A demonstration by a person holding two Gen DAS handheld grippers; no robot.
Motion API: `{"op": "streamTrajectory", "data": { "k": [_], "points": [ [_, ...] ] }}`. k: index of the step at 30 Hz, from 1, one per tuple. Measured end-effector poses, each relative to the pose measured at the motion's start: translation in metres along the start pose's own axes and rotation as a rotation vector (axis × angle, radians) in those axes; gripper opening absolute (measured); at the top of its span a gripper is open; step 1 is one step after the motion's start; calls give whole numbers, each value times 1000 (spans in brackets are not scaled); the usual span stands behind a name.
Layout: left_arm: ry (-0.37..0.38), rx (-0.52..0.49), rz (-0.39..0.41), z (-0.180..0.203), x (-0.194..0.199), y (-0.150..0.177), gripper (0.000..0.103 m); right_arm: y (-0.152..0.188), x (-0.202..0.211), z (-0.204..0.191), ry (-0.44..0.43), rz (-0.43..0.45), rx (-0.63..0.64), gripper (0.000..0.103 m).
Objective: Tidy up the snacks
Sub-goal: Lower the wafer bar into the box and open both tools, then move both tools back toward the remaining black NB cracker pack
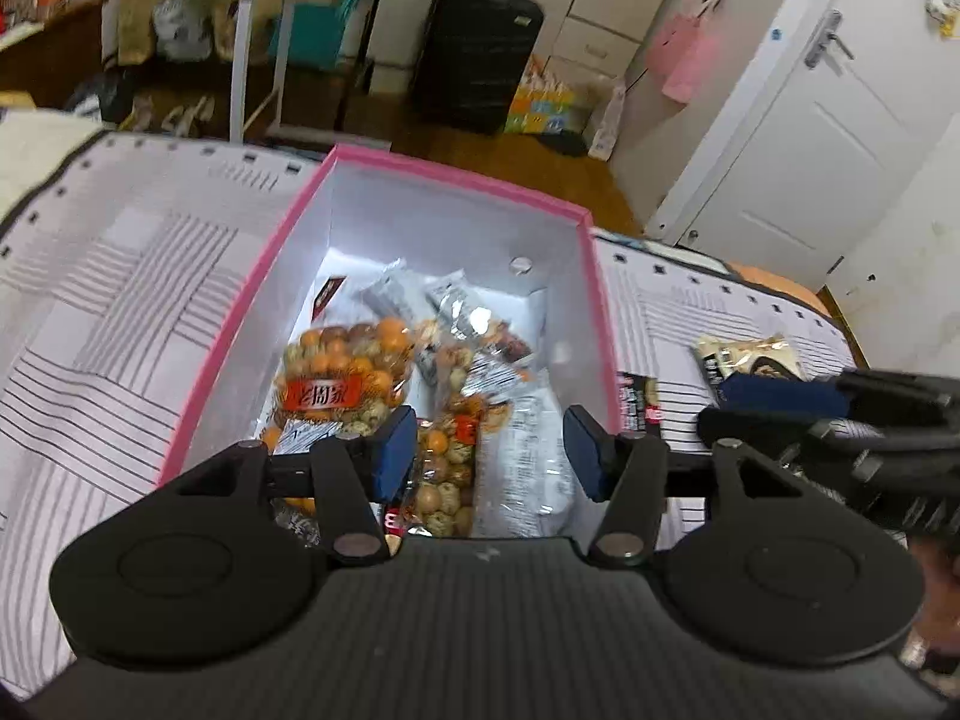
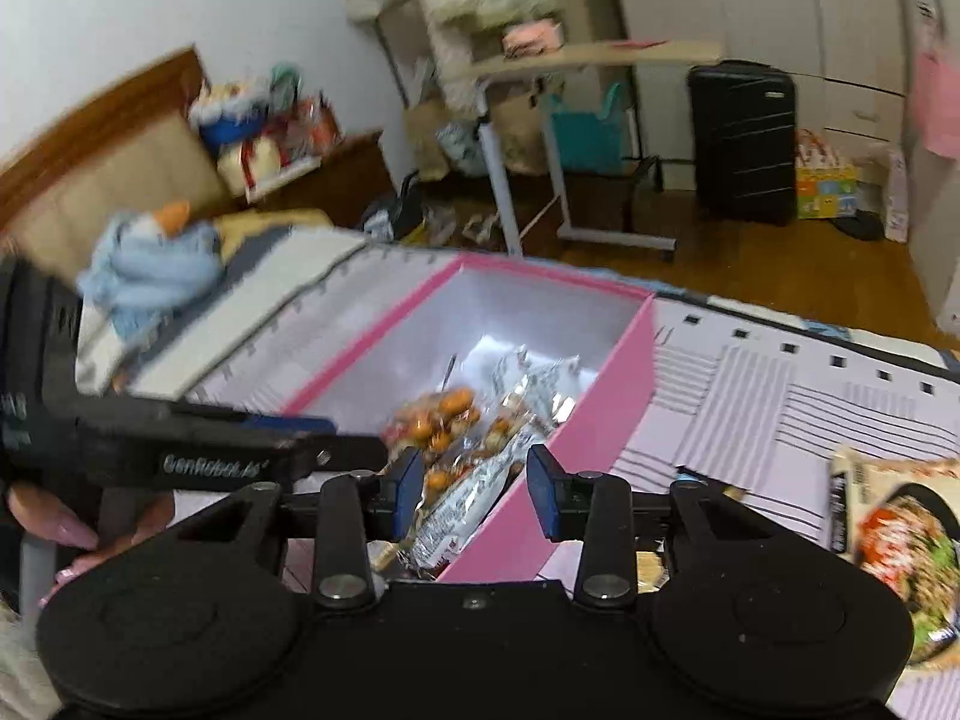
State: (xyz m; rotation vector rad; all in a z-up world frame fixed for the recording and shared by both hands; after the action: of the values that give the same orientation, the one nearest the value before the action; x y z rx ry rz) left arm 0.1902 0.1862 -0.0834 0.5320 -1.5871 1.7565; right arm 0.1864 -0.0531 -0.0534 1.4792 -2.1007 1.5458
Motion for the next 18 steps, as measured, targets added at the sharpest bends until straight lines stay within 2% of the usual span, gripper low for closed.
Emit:
{"op": "streamTrajectory", "data": {
  "k": [6, 10, 13, 18],
  "points": [
    [4, -138, 18, 52, 39, -11, 54, -7, 47, 21, -10, -20, -60, 47],
    [52, -203, 30, 91, 50, -16, 54, -8, 55, 38, 6, -34, -75, 51],
    [78, -217, 26, 118, 45, -16, 52, -11, 53, 53, 17, -40, -87, 51],
    [42, -202, -20, 154, 13, -8, 52, -18, 37, 76, -5, -47, -83, 51]
  ]
}}
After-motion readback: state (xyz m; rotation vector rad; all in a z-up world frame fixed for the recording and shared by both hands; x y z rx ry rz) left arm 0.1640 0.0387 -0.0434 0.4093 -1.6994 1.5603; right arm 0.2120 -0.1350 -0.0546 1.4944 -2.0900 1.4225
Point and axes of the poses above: each gripper's, at about its wrist camera, not at the fingertips, and x roughly against the way its jaws point, z to its right, y to its underside, the point moved 1 cm from there along -x, roughly the way its jaws point, and after that the axes turned 12 degrees about -x, right-handed, at the moved point
